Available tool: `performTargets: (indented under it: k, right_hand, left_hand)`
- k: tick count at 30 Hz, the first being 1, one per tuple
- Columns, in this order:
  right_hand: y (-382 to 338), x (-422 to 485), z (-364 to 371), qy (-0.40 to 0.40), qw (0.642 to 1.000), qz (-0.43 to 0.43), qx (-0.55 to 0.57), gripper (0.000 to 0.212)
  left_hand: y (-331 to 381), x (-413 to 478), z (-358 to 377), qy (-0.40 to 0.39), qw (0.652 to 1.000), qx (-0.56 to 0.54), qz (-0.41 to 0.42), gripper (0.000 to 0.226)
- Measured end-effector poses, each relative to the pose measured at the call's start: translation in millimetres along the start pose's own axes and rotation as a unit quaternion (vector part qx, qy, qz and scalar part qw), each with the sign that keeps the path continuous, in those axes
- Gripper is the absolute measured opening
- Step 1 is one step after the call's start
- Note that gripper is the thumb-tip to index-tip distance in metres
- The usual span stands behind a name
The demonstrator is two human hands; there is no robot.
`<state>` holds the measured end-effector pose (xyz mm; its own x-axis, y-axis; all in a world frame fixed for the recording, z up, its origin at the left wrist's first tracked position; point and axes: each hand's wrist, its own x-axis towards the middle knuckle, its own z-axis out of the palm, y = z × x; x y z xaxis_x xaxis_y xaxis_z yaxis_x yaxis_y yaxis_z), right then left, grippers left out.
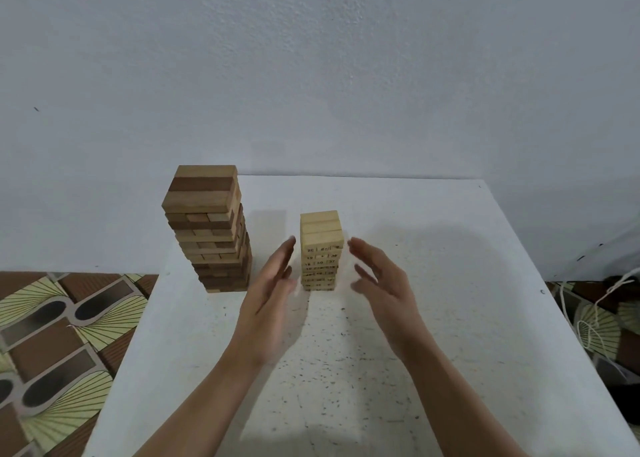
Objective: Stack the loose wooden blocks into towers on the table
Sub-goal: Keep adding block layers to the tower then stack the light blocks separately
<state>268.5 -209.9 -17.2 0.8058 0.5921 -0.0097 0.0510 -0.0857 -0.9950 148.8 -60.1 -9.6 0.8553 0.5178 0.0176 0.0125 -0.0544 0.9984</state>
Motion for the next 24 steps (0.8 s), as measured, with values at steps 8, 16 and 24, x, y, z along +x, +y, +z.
performTargets:
  k: [8, 16, 24]
  right_hand:
    - [-32, 4, 32, 0.012, 0.995, -0.021, 0.098, 0.060]
    - [-31, 3, 41, -0.006, 0.993, -0.036, 0.111, 0.069]
    - [-30, 3, 43, -0.025, 0.991, -0.050, 0.119, 0.060]
  left_hand:
    - [7, 7, 14, -0.003, 0.999, -0.022, 0.027, 0.053]
    - [14, 9, 21, -0.034, 0.998, -0.045, 0.033, 0.054]
    - [12, 13, 22, -0.045, 0.997, -0.058, 0.026, 0.058]
